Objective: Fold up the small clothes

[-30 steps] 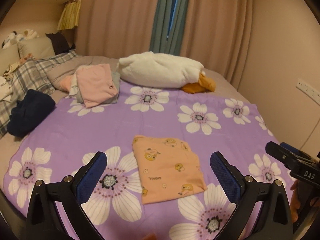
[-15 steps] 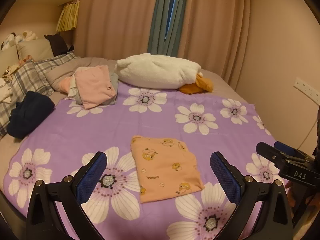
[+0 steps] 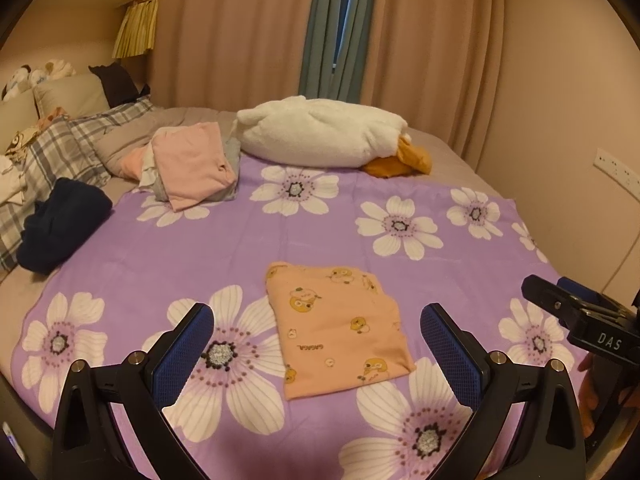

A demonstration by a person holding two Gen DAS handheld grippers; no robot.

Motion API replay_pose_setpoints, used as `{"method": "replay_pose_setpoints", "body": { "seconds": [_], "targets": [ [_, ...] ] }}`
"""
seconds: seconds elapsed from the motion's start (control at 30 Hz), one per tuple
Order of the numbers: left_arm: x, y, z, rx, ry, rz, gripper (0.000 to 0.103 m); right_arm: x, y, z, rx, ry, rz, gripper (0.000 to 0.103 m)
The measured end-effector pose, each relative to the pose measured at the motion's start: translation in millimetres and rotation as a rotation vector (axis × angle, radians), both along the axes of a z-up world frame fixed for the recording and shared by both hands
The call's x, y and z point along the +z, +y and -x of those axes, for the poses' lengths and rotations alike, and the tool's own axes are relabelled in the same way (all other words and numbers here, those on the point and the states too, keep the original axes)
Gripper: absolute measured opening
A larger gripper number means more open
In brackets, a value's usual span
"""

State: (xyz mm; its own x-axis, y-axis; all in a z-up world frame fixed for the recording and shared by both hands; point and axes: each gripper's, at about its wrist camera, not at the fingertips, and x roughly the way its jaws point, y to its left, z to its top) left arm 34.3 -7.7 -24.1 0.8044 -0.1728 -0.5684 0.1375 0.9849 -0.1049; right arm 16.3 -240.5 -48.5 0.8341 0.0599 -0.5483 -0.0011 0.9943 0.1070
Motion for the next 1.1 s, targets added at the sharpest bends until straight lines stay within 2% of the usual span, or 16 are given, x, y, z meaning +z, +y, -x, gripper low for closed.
{"method": "replay_pose_setpoints", "body": {
  "seconds": [0.63, 1.1],
  "targets": [
    [7.4, 4.7, 8.9, -0.018, -0.017, 0.034, 0.102, -1.5, 6.5, -2.0, -0.025, 0.020, 0.027, 0.103],
    [6.2, 6.2, 8.2, 0.005, -0.009, 0.043, 0.102, -4.0, 9.7, -5.1, -0.042, 0.035, 0.049, 0.103]
  ]
}}
